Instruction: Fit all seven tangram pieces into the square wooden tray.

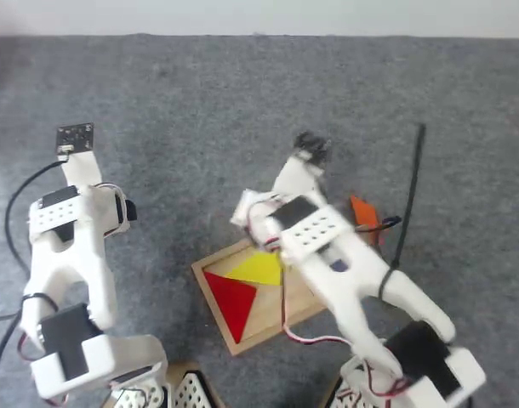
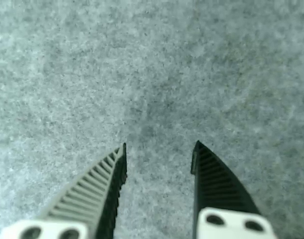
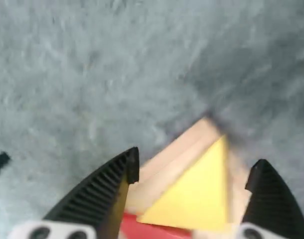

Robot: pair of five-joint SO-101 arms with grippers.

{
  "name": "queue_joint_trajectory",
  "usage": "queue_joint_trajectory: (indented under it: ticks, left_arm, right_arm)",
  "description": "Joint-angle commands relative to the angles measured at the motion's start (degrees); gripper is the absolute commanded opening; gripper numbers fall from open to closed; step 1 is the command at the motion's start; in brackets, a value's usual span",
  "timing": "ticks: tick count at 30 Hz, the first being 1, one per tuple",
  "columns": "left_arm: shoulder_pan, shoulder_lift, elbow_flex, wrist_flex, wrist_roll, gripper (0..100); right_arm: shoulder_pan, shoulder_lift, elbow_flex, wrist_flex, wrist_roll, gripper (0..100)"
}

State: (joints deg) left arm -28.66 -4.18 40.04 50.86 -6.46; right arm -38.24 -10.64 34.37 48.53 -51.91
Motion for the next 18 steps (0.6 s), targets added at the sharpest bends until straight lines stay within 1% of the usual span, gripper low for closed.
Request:
queue_joint_trajectory:
  ticks: [1, 2, 3, 11, 14, 18]
  left_arm:
    - [-0.4, -3.2, -0.2, -0.9, 0.7, 21]
    - [-0.4, -3.2, -0.2, -0.9, 0.7, 21]
    - [-0.4, -3.3, -0.2, -0.9, 0.7, 21]
    - [-0.4, -3.3, -0.2, -0.7, 0.7, 21]
    - [-0.4, -3.2, -0.2, -0.8, 0.7, 21]
    - [-0.4, -3.3, -0.2, -0.7, 0.7, 21]
  right_arm:
    - [0.2, -4.4, 3.1, 0.8, 15.3, 33.1]
    - [-0.4, -4.5, 4.4, 0.5, 17.9, 33.1]
    - [-0.7, -4.1, 5.1, 0.2, 18.8, 33.1]
    - [-1.3, -0.3, 6.2, -9.0, 18.0, 33.2]
    - [-3.5, 1.6, 6.2, -11.7, 18.0, 33.2]
    - [-6.5, 5.9, 6.1, -12.2, 17.9, 33.2]
